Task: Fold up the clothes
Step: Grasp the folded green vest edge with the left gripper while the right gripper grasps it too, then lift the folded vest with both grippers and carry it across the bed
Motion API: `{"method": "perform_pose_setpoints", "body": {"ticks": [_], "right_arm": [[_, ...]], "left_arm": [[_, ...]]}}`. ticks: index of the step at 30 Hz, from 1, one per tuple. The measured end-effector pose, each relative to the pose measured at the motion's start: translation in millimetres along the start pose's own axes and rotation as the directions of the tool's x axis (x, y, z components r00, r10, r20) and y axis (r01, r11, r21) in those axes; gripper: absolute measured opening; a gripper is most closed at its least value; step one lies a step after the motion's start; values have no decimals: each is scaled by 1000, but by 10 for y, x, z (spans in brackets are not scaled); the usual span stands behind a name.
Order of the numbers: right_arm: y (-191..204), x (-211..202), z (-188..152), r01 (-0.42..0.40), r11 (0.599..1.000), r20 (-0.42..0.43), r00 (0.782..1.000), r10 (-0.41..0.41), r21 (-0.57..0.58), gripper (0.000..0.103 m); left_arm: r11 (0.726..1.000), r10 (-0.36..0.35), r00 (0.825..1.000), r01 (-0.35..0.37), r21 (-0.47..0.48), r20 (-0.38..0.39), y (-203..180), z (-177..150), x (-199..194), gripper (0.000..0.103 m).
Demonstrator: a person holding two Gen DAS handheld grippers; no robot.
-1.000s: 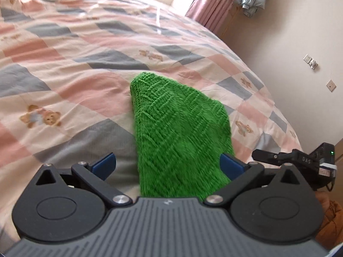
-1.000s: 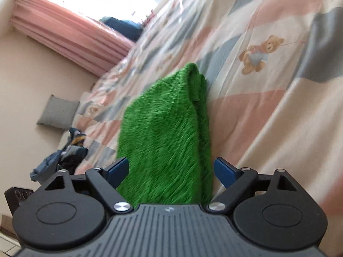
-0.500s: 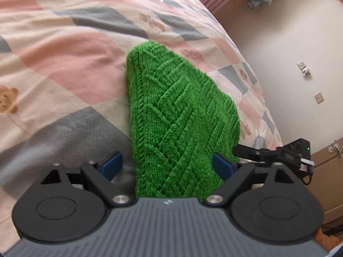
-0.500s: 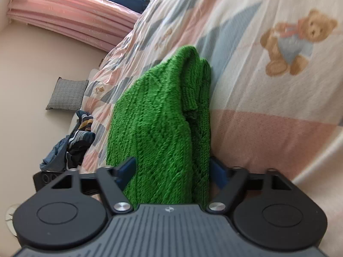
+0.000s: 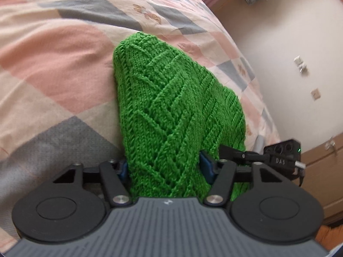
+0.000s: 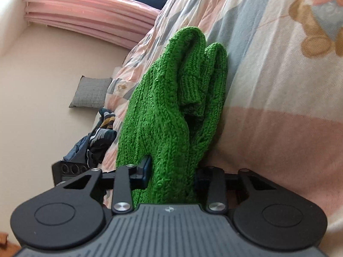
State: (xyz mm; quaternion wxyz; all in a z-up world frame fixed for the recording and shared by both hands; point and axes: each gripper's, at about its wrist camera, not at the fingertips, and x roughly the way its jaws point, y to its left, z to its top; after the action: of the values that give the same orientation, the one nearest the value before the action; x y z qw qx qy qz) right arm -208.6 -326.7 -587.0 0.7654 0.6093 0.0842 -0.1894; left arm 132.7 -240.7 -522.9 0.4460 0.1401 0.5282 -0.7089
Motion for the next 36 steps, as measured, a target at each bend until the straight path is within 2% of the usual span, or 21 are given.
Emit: {"method": "perform_pose_setpoints", "body": {"ticks": [4,8,14,18,22,25,27,31,36], "right_arm": [[104,-61,55,42,998,-16,999,-41,49,31],[414,-276,195,106,993,-36,994,-104,43,30],[711,-1052,449,195,975,25,980,-199,103,30],[761,-1865,619,278,947,97,951,-295,160,30],[657,-2799,914,364,913,167,904,-394,188,30],[479,-3460,1255,422,887,204,867,-455,185,30],[324,-3874,1532,458,875,219,848,-483,156,30],[-48,-4569,2144,515,855,218,829,-515,64,30],[-447,-5051,2858,600,799,174,793,-584,-52,31]], "left_arm": [[999,51,997,-51,3,-61,-185,146,-6,44],[997,75,988,-75,3,-136,-502,341,-3,41],[1000,8,977,-5,15,-212,-1268,667,326,41],[994,-78,957,95,48,-279,-1954,798,860,41],[976,-172,928,207,74,-330,-2706,903,1595,41],[960,-224,916,266,85,-331,-3270,958,2170,41],[952,-253,914,294,87,-317,-3604,980,2527,41],[941,-306,915,332,60,-264,-4134,1033,3189,41],[944,-316,924,329,24,-214,-4595,1302,4013,41]]}}
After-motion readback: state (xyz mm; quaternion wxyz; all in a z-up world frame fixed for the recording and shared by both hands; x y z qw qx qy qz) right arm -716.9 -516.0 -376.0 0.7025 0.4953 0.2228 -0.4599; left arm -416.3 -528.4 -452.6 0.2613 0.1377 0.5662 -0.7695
